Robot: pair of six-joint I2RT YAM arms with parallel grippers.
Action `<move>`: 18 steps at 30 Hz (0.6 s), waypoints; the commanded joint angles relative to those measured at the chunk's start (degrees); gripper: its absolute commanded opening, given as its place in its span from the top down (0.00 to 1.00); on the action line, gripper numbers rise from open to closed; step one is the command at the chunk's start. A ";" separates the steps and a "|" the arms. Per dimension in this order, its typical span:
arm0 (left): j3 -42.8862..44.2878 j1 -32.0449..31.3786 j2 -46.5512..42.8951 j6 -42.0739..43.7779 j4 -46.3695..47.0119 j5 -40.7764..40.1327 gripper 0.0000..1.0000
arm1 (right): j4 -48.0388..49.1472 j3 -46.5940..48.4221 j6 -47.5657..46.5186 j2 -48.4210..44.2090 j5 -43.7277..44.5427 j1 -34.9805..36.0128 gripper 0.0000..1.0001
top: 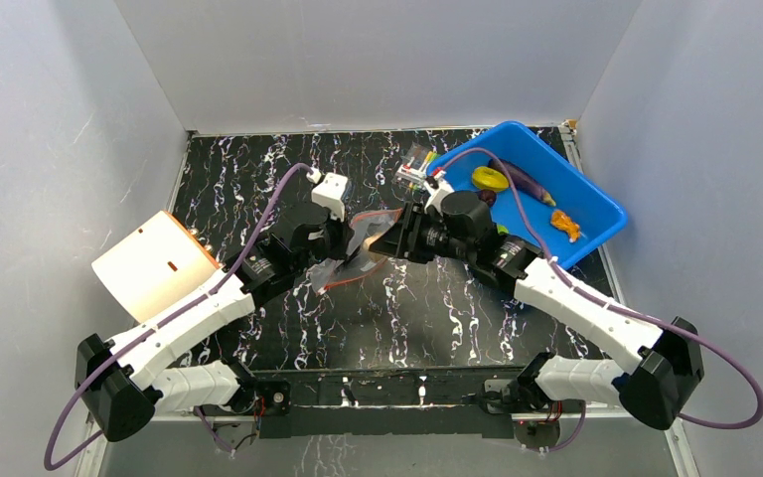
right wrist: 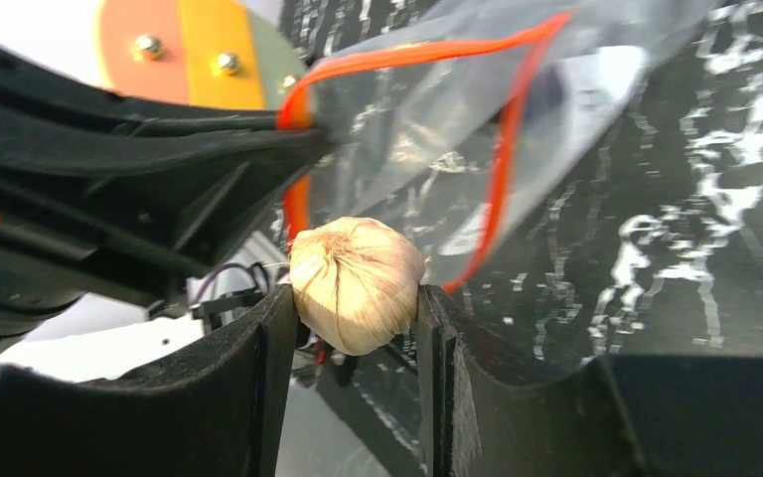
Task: Place the food in the zip-top bag and seal the zipper
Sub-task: Place the fake vegetable in the zipper food storage bag.
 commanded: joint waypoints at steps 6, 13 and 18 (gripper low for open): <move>-0.30 0.21 -2.33 -3.91 -1.07 2.75 1.00 | 6.87 2.65 3.36 5.79 3.76 5.51 0.69; -1.06 0.21 -5.07 -5.78 -2.50 2.31 1.00 | -0.84 5.26 -2.81 9.90 16.02 5.52 0.63; -1.17 0.21 -6.02 -6.63 -2.04 2.88 1.00 | -2.40 6.23 -8.78 12.00 21.90 5.44 0.51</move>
